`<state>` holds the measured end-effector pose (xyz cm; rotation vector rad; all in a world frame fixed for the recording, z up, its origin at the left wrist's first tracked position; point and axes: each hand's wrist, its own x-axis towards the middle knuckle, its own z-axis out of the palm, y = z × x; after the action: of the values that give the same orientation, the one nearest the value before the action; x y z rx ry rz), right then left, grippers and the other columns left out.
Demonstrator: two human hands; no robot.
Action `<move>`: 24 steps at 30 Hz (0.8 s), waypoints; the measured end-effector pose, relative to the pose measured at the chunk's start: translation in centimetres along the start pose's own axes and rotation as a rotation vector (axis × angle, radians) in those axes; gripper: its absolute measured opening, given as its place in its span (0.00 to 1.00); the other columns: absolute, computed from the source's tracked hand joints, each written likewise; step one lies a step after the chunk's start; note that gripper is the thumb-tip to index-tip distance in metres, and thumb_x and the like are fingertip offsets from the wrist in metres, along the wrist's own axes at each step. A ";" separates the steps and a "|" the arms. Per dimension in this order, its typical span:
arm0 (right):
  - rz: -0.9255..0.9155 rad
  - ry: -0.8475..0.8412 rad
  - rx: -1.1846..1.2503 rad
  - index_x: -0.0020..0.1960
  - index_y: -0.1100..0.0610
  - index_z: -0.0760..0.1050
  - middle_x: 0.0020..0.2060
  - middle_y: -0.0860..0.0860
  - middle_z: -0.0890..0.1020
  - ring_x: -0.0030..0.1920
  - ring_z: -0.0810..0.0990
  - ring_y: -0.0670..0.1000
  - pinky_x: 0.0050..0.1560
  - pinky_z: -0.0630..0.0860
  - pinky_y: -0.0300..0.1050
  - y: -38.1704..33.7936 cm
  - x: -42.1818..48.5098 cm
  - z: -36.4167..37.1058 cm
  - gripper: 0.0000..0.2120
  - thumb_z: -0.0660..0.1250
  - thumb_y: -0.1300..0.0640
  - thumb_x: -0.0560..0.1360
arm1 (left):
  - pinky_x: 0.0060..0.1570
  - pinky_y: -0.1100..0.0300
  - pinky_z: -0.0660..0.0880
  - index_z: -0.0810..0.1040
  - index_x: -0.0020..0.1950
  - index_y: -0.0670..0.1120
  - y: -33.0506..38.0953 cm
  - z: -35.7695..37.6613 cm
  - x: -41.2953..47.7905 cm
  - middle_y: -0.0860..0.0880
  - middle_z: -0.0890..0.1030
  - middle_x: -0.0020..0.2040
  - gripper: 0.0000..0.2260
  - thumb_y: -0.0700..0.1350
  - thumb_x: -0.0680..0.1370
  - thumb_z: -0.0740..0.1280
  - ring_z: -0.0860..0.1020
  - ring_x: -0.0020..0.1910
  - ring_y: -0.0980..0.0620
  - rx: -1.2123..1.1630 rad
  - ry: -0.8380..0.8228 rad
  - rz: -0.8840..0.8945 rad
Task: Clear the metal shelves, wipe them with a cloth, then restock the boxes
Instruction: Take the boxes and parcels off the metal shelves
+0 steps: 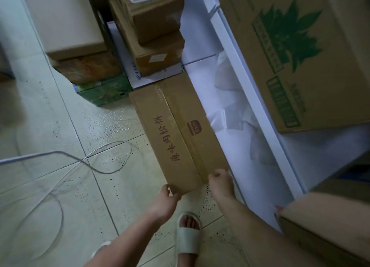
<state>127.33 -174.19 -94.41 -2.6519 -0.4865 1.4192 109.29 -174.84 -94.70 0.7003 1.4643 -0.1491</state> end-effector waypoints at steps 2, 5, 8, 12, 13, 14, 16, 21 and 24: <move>-0.086 -0.039 -0.056 0.72 0.56 0.71 0.59 0.53 0.76 0.51 0.79 0.53 0.48 0.79 0.48 -1.0 -2.8 -1.2 0.19 0.61 0.57 0.81 | 0.66 0.52 0.73 0.64 0.77 0.44 1.1 -0.6 -2.3 0.46 0.73 0.73 0.23 0.46 0.83 0.63 0.75 0.67 0.45 -0.046 0.074 0.049; -0.135 -0.138 -0.021 0.68 0.54 0.73 0.55 0.50 0.78 0.52 0.78 0.50 0.49 0.78 0.47 -4.0 -8.6 -3.8 0.16 0.61 0.57 0.82 | 0.63 0.51 0.75 0.69 0.73 0.44 4.7 -2.7 -7.7 0.46 0.76 0.68 0.18 0.43 0.83 0.63 0.76 0.62 0.48 -0.171 0.134 0.115; -0.174 -0.176 0.053 0.58 0.48 0.77 0.54 0.50 0.82 0.54 0.81 0.52 0.60 0.79 0.56 -8.6 -17.2 -7.7 0.09 0.61 0.54 0.81 | 0.66 0.50 0.74 0.72 0.70 0.44 9.4 -6.8 -16.5 0.47 0.76 0.65 0.15 0.40 0.83 0.62 0.76 0.61 0.50 -0.245 0.164 0.220; -0.310 -0.200 0.137 0.58 0.54 0.78 0.51 0.52 0.85 0.55 0.82 0.55 0.62 0.78 0.56 -16.0 -31.2 -12.6 0.09 0.60 0.56 0.83 | 0.66 0.48 0.74 0.75 0.64 0.46 14.9 -13.2 -31.6 0.46 0.77 0.63 0.11 0.40 0.82 0.61 0.77 0.60 0.48 -0.341 0.342 0.362; -0.361 -0.213 0.184 0.58 0.56 0.78 0.49 0.54 0.85 0.54 0.83 0.56 0.61 0.78 0.55 -17.9 -35.8 -13.8 0.09 0.60 0.58 0.83 | 0.64 0.48 0.75 0.76 0.60 0.47 16.0 -14.7 -36.2 0.46 0.78 0.60 0.10 0.38 0.82 0.61 0.77 0.58 0.49 -0.405 0.387 0.404; -0.427 -0.225 0.230 0.56 0.57 0.78 0.48 0.55 0.86 0.53 0.84 0.56 0.60 0.79 0.53 -19.7 -40.8 -15.0 0.09 0.60 0.59 0.83 | 0.63 0.48 0.76 0.78 0.56 0.47 17.0 -16.1 -41.0 0.45 0.80 0.57 0.09 0.37 0.81 0.61 0.78 0.56 0.49 -0.475 0.421 0.464; -0.572 -0.246 0.351 0.57 0.60 0.78 0.45 0.57 0.86 0.47 0.85 0.56 0.52 0.81 0.47 -22.4 -50.8 -17.3 0.09 0.59 0.62 0.83 | 0.59 0.50 0.77 0.79 0.52 0.46 18.3 -18.6 -51.1 0.45 0.82 0.52 0.10 0.34 0.80 0.61 0.80 0.53 0.50 -0.629 0.461 0.612; -0.875 -0.448 0.475 0.56 0.60 0.77 0.38 0.54 0.84 0.34 0.83 0.49 0.39 0.79 0.43 -29.6 -69.6 -17.0 0.09 0.57 0.63 0.84 | 0.52 0.57 0.77 0.81 0.54 0.41 16.5 -26.3 -68.8 0.44 0.84 0.51 0.09 0.32 0.79 0.62 0.82 0.51 0.50 -0.810 0.623 0.919; -1.102 -0.596 0.419 0.52 0.57 0.77 0.39 0.56 0.84 0.34 0.82 0.51 0.33 0.76 0.40 -34.4 -78.9 -15.1 0.09 0.59 0.64 0.82 | 0.47 0.59 0.77 0.80 0.54 0.41 12.9 -31.9 -74.8 0.40 0.84 0.51 0.09 0.32 0.79 0.63 0.82 0.48 0.48 -0.948 0.747 0.948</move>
<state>91.06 -166.00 -15.33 -1.1813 -1.2480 1.5547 78.31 -171.86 -18.49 0.5816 1.4846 1.5740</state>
